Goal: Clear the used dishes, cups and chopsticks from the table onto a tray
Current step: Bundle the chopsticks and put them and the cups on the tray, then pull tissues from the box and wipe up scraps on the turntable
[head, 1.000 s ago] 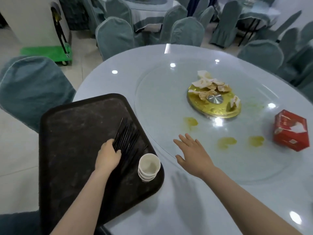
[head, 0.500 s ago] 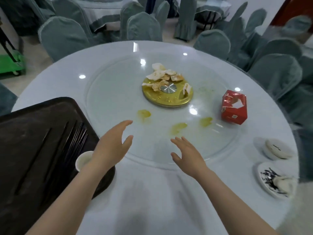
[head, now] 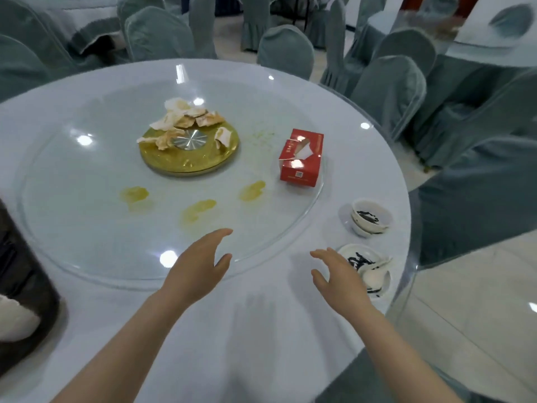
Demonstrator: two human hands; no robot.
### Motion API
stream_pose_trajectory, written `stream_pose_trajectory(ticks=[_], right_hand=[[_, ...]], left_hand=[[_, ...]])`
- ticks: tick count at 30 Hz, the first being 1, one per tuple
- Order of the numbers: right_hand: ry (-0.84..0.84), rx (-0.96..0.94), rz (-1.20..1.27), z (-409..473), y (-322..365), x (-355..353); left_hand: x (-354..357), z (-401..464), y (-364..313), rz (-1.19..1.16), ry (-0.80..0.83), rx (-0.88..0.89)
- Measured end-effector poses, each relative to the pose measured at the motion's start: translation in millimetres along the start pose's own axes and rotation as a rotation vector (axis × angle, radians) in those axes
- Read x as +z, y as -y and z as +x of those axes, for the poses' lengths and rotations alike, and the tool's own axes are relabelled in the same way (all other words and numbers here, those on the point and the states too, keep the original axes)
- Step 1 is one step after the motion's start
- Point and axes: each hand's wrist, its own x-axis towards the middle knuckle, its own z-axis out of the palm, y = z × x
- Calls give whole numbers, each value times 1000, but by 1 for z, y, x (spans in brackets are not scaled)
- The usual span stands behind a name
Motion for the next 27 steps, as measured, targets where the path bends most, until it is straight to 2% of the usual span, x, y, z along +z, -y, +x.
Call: stream_pose_trajectory(ticks=[3, 6, 8, 10, 14, 19, 22, 25, 27], right_hand=[[-166, 138, 32, -6, -39, -19], [-332, 453, 49, -14, -82, -31], [-329, 635, 114, -20, -110, -32], [-250, 719, 163, -25, -132, -26], [-152, 670, 269, -19, -148, -15], [-156, 704, 602, -8, -139, -15], [-157, 699, 717, -7, -130, -12], [-109, 648, 792, -6, -122, -8], [-56, 578, 822, -2, -118, -9]], left_hand=[[26, 13, -29, 3, 49, 23], [50, 24, -52, -22, 94, 38], [64, 29, -63, -58, 120, 18], [79, 32, -72, -99, 136, -8], [106, 40, -83, -182, 205, -69], [133, 51, -94, -484, 331, -363], [149, 54, -102, -600, 408, -517], [159, 54, -108, -654, 511, -620], [161, 56, -109, -674, 545, -626]])
